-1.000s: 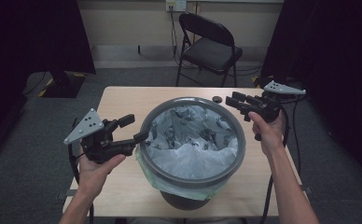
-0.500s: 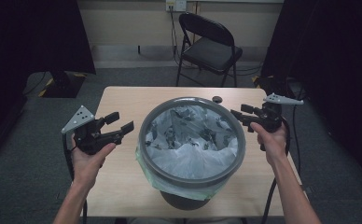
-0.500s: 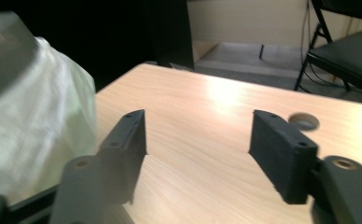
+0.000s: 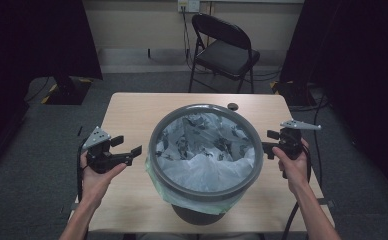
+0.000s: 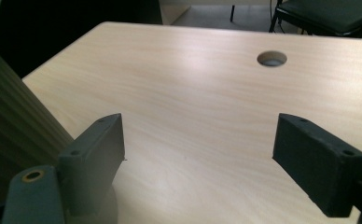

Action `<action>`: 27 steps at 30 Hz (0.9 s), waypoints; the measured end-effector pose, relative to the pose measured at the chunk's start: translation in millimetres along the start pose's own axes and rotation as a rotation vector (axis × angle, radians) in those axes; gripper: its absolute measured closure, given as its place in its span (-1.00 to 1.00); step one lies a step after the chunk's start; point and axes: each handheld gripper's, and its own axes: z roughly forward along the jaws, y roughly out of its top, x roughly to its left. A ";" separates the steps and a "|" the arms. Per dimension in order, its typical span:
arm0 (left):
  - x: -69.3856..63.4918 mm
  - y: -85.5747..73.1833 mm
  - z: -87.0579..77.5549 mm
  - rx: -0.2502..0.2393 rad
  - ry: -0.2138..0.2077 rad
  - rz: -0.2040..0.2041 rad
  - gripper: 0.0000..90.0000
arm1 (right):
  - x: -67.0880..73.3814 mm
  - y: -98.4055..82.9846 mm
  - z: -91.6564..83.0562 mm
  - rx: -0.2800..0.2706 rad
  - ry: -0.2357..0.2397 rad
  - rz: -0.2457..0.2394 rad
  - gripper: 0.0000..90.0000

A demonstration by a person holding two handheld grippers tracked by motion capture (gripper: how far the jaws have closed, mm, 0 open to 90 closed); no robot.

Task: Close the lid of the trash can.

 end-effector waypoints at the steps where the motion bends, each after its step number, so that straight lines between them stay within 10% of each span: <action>1: 0.8 -3.3 1.8 0.023 0.028 -0.004 -0.66 | -0.3 -4.3 0.6 0.004 0.003 0.002 -0.65; 15: -0.1 -54.0 22.5 0.210 0.108 0.060 -0.65 | -5.4 -49.5 2.9 0.107 -0.131 0.018 -0.62; 27: 2.4 -90.0 45.0 0.350 0.123 0.027 -0.63 | -12.4 -89.3 12.6 0.181 -0.191 0.035 -0.64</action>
